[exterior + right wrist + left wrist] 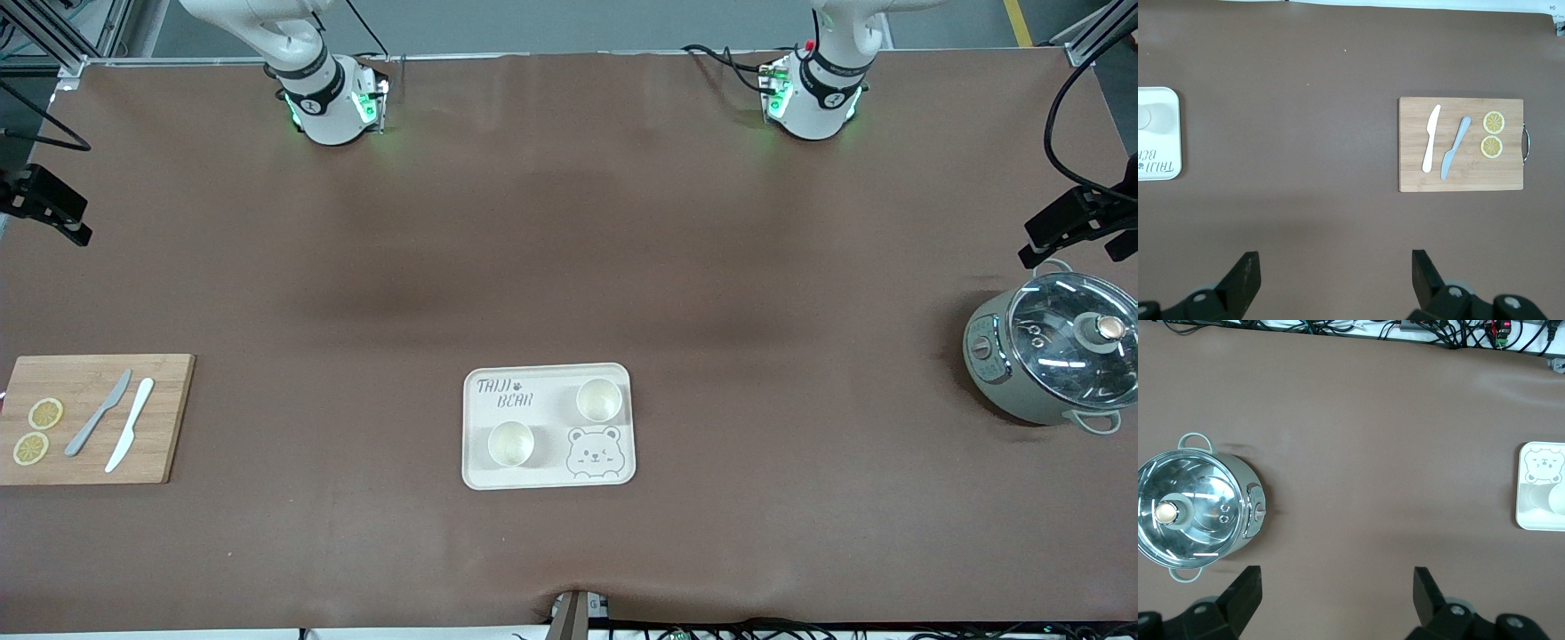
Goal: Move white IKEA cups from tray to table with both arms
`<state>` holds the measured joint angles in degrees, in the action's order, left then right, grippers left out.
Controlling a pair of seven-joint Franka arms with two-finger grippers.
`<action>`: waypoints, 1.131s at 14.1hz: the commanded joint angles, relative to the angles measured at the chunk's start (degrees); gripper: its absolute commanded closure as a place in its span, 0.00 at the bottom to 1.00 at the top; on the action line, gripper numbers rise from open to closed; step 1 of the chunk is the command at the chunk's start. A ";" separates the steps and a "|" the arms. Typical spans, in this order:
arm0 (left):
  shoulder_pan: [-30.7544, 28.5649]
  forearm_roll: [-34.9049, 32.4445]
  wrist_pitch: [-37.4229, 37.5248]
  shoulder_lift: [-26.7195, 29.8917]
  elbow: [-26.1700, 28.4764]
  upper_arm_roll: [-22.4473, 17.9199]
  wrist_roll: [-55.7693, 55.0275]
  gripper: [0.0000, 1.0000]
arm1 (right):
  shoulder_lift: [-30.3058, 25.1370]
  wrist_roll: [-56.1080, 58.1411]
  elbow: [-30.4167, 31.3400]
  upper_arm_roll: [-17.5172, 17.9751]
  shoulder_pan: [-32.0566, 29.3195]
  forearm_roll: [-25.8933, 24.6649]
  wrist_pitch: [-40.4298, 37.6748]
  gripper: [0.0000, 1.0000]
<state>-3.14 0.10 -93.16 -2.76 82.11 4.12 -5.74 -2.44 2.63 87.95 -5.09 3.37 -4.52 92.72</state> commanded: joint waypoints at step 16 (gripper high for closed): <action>1.20 -0.28 2.54 -6.64 0.25 0.36 -1.55 0.00 | 15.95 -28.26 -14.01 -0.18 13.14 2.58 3.96 0.00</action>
<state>-2.90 0.10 -90.82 -8.22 83.19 4.19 -6.02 7.01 -19.76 81.67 -4.74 13.76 -2.39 97.89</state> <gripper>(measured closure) 0.000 0.000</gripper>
